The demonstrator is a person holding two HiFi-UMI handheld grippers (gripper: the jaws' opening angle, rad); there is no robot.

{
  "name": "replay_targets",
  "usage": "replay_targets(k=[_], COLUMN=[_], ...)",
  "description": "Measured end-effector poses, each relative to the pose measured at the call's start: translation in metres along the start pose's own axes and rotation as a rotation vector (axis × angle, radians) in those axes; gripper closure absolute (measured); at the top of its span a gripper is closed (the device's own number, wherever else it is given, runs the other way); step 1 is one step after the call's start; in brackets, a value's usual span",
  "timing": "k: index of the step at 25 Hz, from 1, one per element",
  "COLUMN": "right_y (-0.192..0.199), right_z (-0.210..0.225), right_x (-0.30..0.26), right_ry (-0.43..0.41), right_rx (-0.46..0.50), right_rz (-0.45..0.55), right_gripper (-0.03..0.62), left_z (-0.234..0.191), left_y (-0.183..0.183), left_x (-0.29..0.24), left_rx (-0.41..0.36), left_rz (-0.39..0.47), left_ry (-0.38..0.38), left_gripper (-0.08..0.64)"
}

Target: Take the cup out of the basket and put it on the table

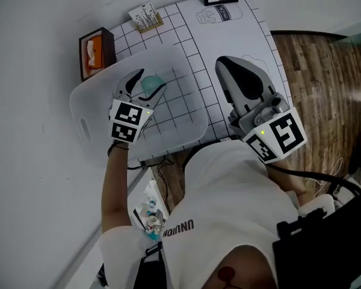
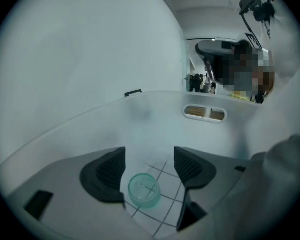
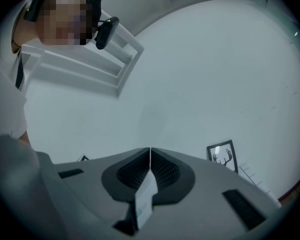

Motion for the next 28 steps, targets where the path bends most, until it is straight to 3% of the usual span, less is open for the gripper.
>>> replay_targets(k=[17,28], right_y=[0.001,0.001], right_z=[0.0,0.001], right_x=[0.004,0.008], right_ry=[-0.001,-0.007], right_rx=[0.002,-0.015], right_rz=[0.007,0.016], right_gripper=[0.571,0.571], left_z=[0.001,-0.003], left_y=[0.018,0.031], left_x=[-0.028,-0.04], left_rx=[0.009,0.014], left_rz=[-0.12,-0.177], left_ry=[-0.007,-0.055], left_gripper=[0.256,0.256])
Point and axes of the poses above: the fingertips, and each gripper's own axes: x backward along the fingers, z to its right, y out of its underside, the point moved 10 cm from there along x, backward along the fingers, and after that the axes turned 11 degrees about -z, right-handed, at the moved point
